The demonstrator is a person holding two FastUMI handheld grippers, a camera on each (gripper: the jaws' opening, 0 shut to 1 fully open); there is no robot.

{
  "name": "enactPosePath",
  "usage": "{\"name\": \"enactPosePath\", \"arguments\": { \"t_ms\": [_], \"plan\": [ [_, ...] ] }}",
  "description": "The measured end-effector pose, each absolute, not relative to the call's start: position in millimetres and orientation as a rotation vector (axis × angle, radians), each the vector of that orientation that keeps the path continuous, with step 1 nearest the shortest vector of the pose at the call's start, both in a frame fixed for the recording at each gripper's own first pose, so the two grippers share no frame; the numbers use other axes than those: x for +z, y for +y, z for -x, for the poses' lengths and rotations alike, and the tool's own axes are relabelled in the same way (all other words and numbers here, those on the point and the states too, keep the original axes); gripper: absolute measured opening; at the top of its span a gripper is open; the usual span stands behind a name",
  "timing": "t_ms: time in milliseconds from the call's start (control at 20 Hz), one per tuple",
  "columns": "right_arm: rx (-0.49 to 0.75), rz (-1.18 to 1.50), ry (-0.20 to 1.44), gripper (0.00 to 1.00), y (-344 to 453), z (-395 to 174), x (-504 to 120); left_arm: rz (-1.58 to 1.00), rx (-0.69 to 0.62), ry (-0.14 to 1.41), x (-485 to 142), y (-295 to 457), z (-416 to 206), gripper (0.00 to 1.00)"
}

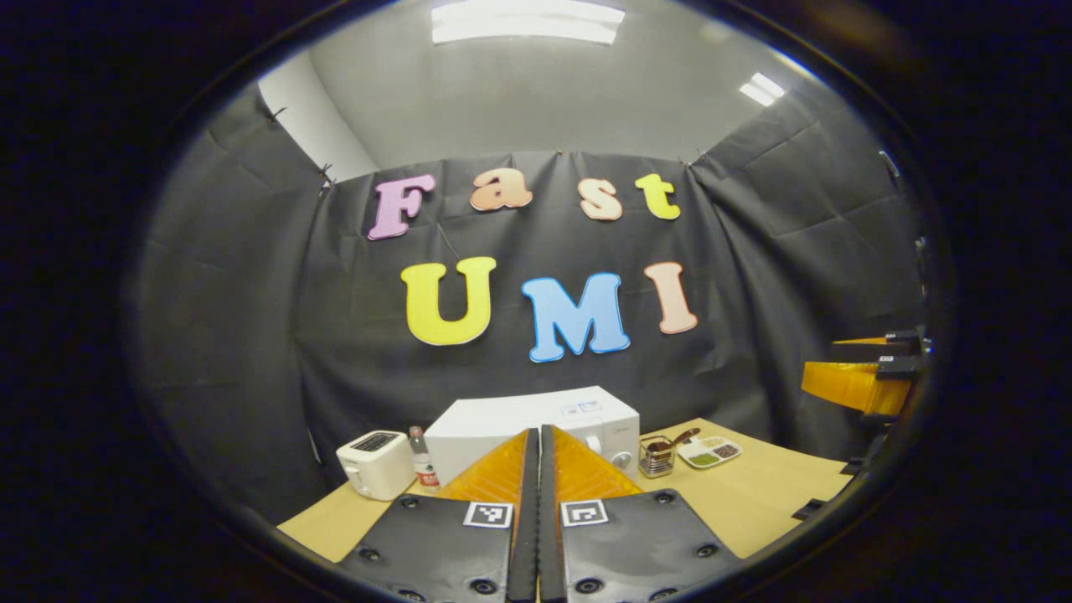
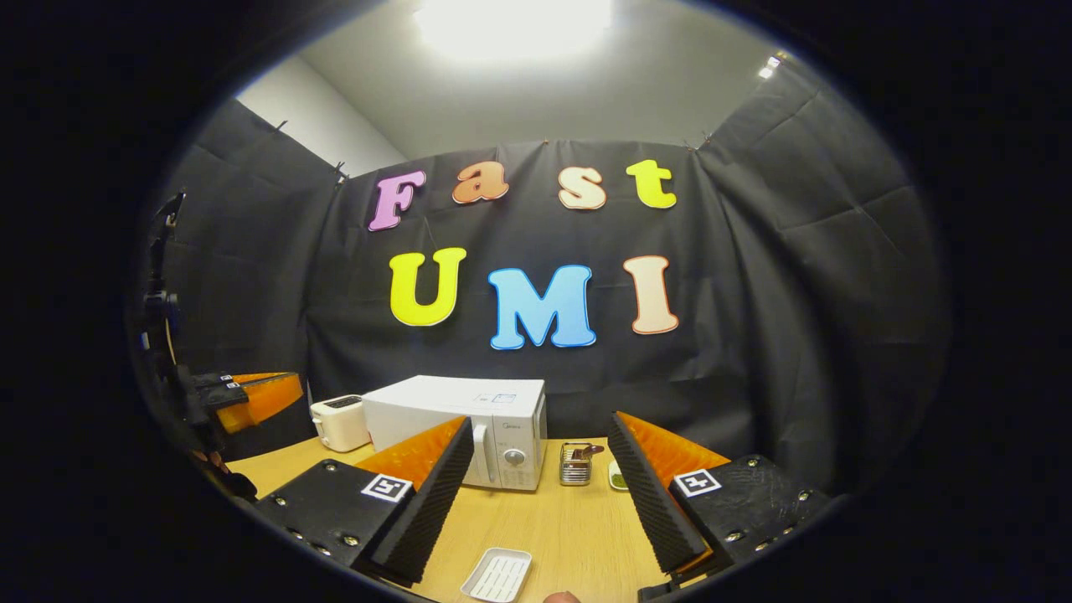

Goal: Open the microwave oven with the left hand, put the food in, and close the microwave oven.

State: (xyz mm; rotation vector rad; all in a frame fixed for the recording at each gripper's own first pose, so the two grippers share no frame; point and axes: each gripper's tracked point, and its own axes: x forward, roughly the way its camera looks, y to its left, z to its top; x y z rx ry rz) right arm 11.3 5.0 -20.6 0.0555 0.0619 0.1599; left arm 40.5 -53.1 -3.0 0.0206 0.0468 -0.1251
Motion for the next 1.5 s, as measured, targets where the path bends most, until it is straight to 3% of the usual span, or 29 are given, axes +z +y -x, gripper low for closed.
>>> {"name": "enactPosePath", "arguments": {
  "t_ms": [150, 200, 250, 350, 500, 600, 700, 750, 800, 1100, 1350, 1400, 1450, 1500],
  "plan": [
    [0.15, -0.047, 0.053, 0.98, 17, -8, -16, -0.034, -0.114, 0.029, 2, -37, -29, 0.06],
    [0.148, -0.046, 0.05, 0.98, 21, -8, -15, -0.046, -0.105, 0.026, 4, -29, -26, 0.11],
    [0.144, -0.046, 0.047, 0.98, 25, -8, -13, -0.055, -0.102, 0.025, 4, -24, -25, 0.26],
    [0.14, -0.045, 0.044, 0.98, 31, -7, -10, -0.049, -0.112, 0.03, -1, -22, -23, 0.46],
    [0.141, -0.037, 0.04, 0.98, 40, -7, -7, -0.023, -0.117, 0.033, -4, -15, -21, 0.59],
    [0.136, -0.038, 0.027, 0.98, 45, -7, -3, -0.018, -0.134, 0.036, -8, -11, -20, 0.76],
    [0.129, -0.036, 0.014, 0.98, 48, -8, 0, -0.024, -0.121, 0.029, -7, -3, -20, 1.0],
    [0.124, -0.033, 0.013, 0.98, 50, -8, 0, -0.023, -0.114, 0.02, -4, 2, -20, 0.94],
    [0.122, -0.031, 0.013, 0.98, 52, -8, -1, -0.022, -0.106, 0.014, -3, 5, -23, 1.0],
    [0.11, -0.051, 0.007, 0.98, 62, -8, 2, -0.035, -0.093, -0.003, -4, 21, -29, 0.93],
    [0.088, -0.04, -0.002, 0.98, 66, -8, 6, -0.024, -0.107, -0.003, -9, 28, -28, 1.0],
    [0.086, -0.038, -0.004, 0.98, 68, -8, 7, -0.02, -0.112, -0.004, -11, 29, -28, 0.93],
    [0.085, -0.039, -0.003, 0.98, 70, -8, 7, -0.019, -0.11, -0.003, -12, 31, -28, 0.97],
    [0.086, -0.044, -0.001, 0.98, 73, -8, 7, -0.021, -0.104, -0.001, -13, 35, -29, 0.94]
  ]
}}
